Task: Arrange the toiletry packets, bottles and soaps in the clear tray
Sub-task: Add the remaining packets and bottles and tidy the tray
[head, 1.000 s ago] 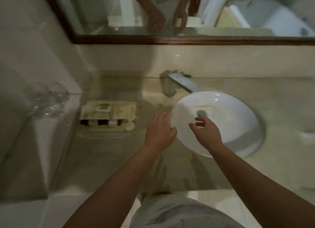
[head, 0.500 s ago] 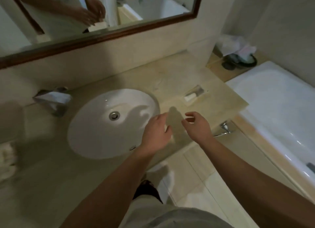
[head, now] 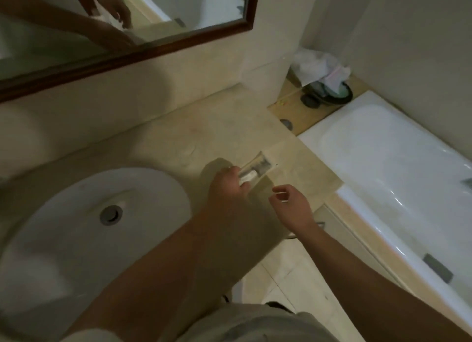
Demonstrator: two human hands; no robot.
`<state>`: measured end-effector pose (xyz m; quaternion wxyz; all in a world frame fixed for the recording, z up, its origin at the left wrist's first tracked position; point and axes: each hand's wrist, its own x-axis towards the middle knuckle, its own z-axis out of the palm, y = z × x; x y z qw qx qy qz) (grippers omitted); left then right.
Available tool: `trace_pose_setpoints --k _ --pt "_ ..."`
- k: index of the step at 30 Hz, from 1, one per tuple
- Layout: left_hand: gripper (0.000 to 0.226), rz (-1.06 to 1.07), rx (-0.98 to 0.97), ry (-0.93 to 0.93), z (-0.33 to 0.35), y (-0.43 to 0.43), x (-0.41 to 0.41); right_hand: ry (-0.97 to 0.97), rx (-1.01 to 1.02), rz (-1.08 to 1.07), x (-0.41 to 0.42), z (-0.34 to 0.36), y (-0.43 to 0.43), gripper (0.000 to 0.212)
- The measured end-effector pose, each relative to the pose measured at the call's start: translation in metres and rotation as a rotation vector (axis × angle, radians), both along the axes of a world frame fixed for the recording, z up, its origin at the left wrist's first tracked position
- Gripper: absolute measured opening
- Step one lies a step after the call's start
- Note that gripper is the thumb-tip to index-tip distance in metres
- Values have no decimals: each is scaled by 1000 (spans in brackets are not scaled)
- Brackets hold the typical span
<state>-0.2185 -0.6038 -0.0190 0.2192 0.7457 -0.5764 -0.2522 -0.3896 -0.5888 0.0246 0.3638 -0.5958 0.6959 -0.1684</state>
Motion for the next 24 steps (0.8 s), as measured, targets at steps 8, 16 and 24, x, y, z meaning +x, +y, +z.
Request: trace_pose_setpoints --k 8,16,24 --pt "45 62 180 -313 -28 -39 -23 -32 93 -6 -34 -10 -44 22" --pt "28 135 257 125 16 -3 -11 -173 69 265 -12 -18 -92 45" --pt "19 557 105 330 65 135 31 -285 246 705 80 -14 -38 65"
